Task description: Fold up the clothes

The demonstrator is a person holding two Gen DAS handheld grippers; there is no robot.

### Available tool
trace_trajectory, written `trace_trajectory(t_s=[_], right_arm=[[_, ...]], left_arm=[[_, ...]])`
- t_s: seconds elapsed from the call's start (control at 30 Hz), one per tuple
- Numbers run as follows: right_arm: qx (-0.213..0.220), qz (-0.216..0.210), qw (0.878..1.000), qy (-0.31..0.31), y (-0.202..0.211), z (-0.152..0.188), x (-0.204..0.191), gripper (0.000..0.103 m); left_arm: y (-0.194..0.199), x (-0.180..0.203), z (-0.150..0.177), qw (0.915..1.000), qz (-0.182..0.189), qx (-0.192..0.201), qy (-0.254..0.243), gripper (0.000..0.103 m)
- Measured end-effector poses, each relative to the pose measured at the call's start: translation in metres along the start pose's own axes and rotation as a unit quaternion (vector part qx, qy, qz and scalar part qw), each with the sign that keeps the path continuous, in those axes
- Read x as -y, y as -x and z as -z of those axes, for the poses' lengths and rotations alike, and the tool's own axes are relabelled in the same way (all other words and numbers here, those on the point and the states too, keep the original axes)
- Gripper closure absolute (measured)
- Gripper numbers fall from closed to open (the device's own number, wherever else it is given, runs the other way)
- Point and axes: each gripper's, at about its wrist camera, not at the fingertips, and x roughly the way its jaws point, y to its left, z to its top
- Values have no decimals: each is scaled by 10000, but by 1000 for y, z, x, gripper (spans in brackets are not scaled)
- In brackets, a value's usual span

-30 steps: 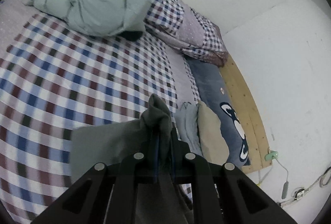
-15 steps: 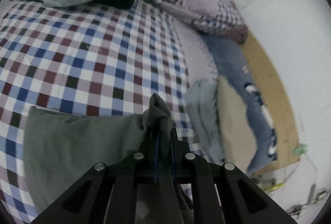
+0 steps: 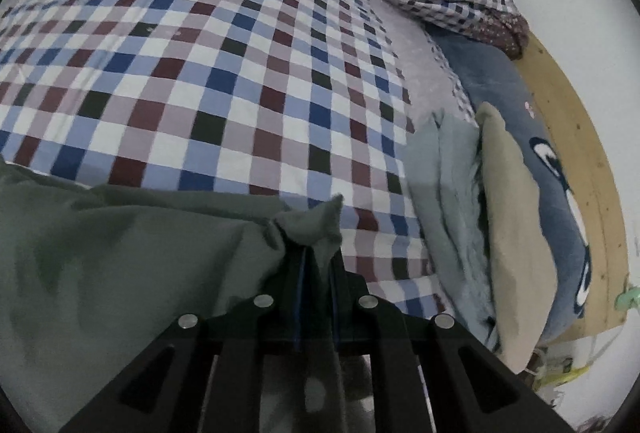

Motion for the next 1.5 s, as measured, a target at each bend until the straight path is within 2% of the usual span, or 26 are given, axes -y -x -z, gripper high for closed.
trace_trajectory(t_s=[0.07, 0.1, 0.13, 0.17, 0.2, 0.23, 0.3, 0.4, 0.5, 0.6, 0.73, 0.9, 0.93, 1.03, 1.07, 1.2, 1.27, 1.37, 1.47, 1.5], right_arm=[[-75, 68, 9999, -118, 0, 0, 8, 98], [-112, 102, 9997, -177, 0, -1, 11, 98], [-150, 136, 9995, -237, 0, -1, 15, 96], [-187, 170, 9992, -296, 1, -1, 19, 96], [-224, 204, 9989, -355, 1, -1, 23, 96], [-262, 238, 9985, -414, 1, -1, 26, 96], [-336, 306, 9975, -532, 1, -2, 34, 96], [-390, 348, 9966, -636, 3, -6, 43, 98], [-381, 323, 9966, -660, 7, -14, 50, 98], [-372, 298, 9965, -685, 12, -23, 56, 98], [-359, 265, 9964, -717, 17, -34, 65, 96], [-344, 224, 9963, -757, 24, -48, 76, 90], [-354, 176, 9965, -732, 23, -53, 75, 86], [-432, -118, 9976, -521, 10, -75, 62, 64], [-458, -217, 9977, -451, 5, -82, 57, 60], [-566, -580, 9966, -169, -15, -112, 40, 55], [-642, -644, 9959, -28, -33, -128, 35, 51], [-791, -660, 9946, 84, -67, -148, 32, 51], [-996, -722, 9924, 34, -104, -163, 33, 51], [-1036, -776, 9916, 15, -116, -167, 33, 51]], left_arm=[[-1, 1, -3, 9996, 271, -34, 24, 94], [3, 1, -5, 9994, 348, -4, -20, 88], [6, 2, -6, 9991, 425, 27, -64, 75], [10, 3, -7, 9986, 507, 65, -108, 68], [18, 1, -8, 9977, 638, 184, -155, 53], [27, -2, -9, 9964, 763, 299, -201, 42], [46, -11, -12, 9945, 899, 463, -255, 35], [77, -32, -14, 9922, 997, 676, -329, 34], [110, -66, -7, 9900, 881, 1016, -428, 20], [142, -101, 0, 9865, 762, 1351, -523, 20], [162, -154, 10, 9854, 683, 1515, -361, 20], [155, -196, 22, 9863, 808, 1439, -58, 20], [148, -201, 24, 9870, 852, 1364, -19, 20], [134, -206, 26, 9878, 1056, 1142, -76, 20], [131, -205, 24, 9876, 1120, 1091, -116, 20], [116, -197, 13, 9897, 1096, 875, -289, 20], [108, -195, 9, 9903, 1075, 815, -333, 20], [96, -196, 9, 9914, 965, 862, -211, 21], [88, -193, 7, 9915, 869, 940, -217, 29], [85, -193, 4, 9921, 855, 901, -175, 35]])
